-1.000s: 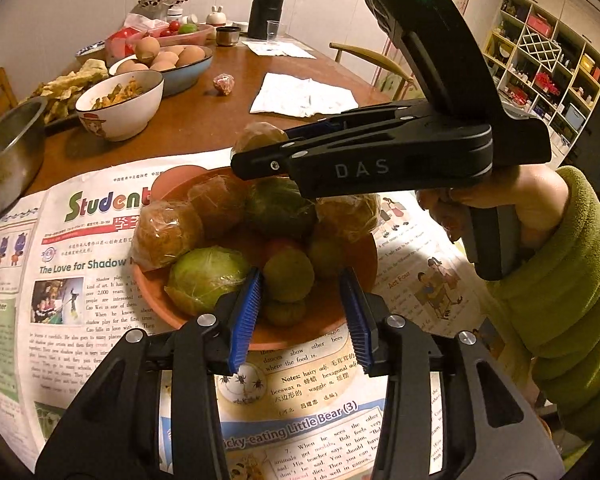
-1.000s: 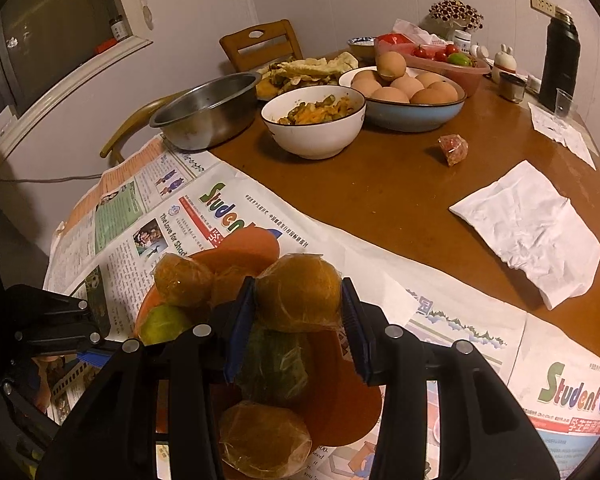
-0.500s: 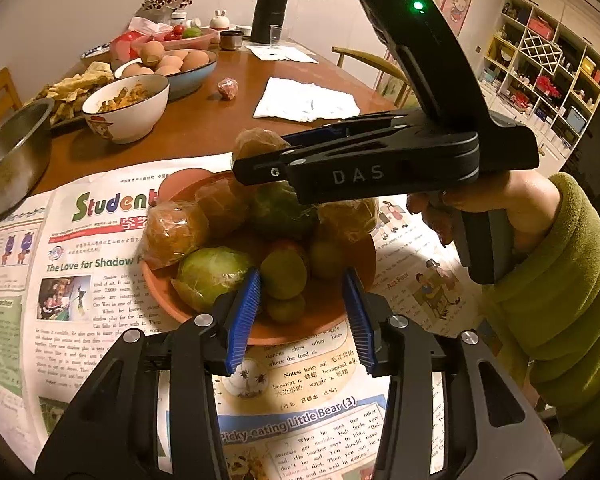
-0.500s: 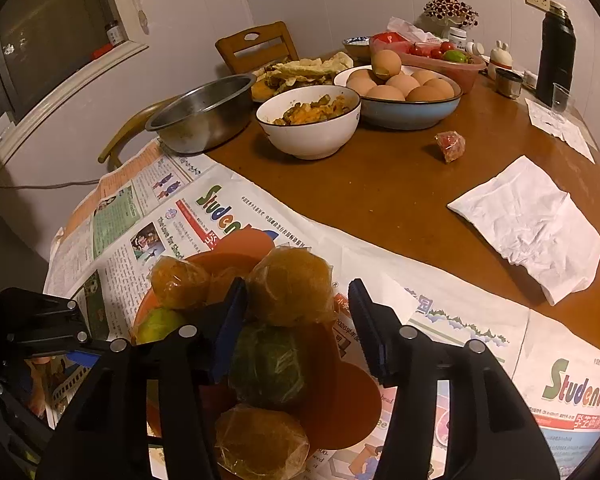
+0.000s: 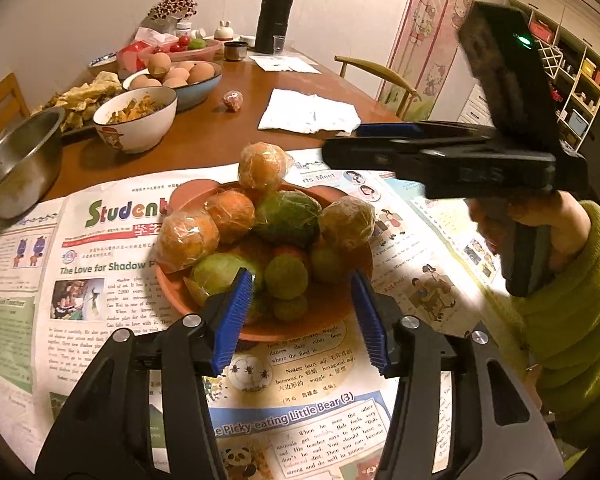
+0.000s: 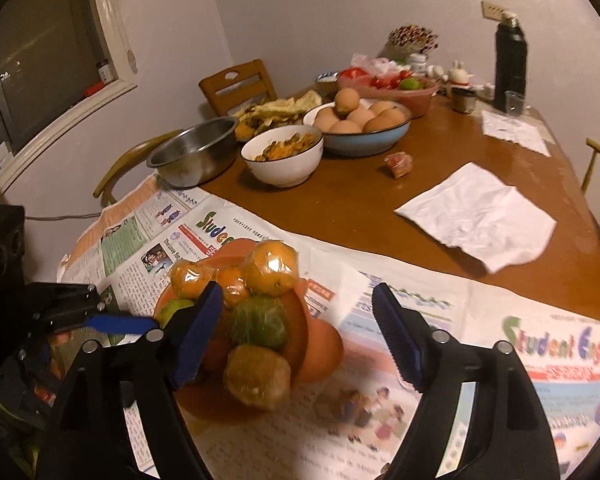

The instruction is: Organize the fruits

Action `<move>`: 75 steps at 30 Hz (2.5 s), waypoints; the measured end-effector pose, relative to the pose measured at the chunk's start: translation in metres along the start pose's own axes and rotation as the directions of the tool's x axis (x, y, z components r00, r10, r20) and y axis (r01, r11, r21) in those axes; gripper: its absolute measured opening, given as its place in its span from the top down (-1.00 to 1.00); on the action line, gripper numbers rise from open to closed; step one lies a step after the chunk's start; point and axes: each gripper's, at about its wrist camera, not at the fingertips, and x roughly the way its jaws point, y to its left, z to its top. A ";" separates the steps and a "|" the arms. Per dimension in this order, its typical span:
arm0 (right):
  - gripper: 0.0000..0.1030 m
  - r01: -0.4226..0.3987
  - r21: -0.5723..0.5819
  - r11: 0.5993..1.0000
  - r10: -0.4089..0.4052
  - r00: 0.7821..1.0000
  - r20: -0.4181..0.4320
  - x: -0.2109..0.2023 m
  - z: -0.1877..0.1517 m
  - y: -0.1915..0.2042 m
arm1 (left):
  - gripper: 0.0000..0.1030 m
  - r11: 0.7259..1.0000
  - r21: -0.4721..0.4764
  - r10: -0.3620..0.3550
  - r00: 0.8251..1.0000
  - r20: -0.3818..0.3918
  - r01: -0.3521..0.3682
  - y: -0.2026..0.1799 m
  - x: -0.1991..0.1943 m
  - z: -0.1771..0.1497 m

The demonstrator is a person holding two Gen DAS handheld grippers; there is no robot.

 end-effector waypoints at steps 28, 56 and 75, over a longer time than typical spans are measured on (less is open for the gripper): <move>-0.91 0.086 -0.029 0.996 -0.080 0.982 0.170 -0.091 -0.042 0.053 | -0.79 0.993 -0.050 0.114 0.988 0.104 -0.109 0.008 -0.051 -0.009; -0.91 0.202 0.015 0.979 -0.202 0.976 0.078 -0.071 -0.119 0.097 | -0.81 0.957 -0.228 0.190 0.981 0.030 -0.178 0.019 -0.060 -0.092; -0.91 0.203 0.010 0.979 -0.203 0.978 0.047 -0.067 -0.129 0.099 | -0.81 0.960 -0.224 0.175 0.984 0.026 -0.165 0.010 -0.056 -0.097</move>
